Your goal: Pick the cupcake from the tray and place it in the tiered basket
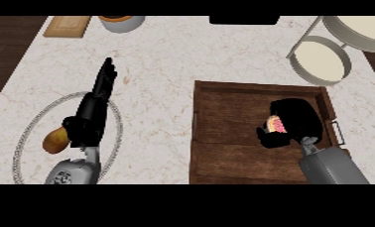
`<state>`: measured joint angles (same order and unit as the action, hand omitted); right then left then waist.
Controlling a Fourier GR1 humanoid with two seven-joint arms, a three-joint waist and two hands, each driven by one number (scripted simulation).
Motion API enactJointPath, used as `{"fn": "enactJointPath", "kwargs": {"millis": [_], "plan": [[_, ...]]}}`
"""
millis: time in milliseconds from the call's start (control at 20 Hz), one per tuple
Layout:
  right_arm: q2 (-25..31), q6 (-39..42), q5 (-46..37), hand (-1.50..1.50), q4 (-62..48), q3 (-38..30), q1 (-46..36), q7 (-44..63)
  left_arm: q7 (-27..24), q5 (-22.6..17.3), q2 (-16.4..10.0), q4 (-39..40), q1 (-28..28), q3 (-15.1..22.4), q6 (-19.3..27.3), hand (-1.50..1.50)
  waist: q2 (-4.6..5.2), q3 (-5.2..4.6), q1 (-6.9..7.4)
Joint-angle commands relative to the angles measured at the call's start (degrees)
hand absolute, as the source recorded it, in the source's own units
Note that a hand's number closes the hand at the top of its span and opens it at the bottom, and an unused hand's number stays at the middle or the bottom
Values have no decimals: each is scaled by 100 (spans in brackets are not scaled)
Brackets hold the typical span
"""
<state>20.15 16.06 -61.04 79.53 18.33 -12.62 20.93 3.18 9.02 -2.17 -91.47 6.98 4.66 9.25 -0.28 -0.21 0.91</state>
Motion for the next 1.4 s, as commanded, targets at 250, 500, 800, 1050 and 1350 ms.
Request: {"fn": "enactJointPath", "kwargs": {"millis": [250, 500, 800, 1050, 1350], "plan": [[325, 187, -474, 150, -95, -330, -347, -95, 142, -1, -2, 219, 251, -151, -9, 0, 20, 20, -107], [544, 271, -451, 150, 874, -719, -187, 138, 2, 14, 0, 236, 92, -127, -33, 0, 11, 18, -138], [1022, 1414, 126, 150, 2306, -1666, -999, 515, -43, 125, 22, -17, -184, -66, 89, 0, -38, 10, -167], [1067, 2372, 775, 150, 3189, -2409, -1337, 937, 151, -5, -75, -97, -115, -140, -80, 0, -24, 13, -146], [1195, 3245, 1298, 150, 3043, -3081, -2243, 1308, -279, -20, -36, 202, -91, -135, -150, 0, 17, 16, -86]]}}
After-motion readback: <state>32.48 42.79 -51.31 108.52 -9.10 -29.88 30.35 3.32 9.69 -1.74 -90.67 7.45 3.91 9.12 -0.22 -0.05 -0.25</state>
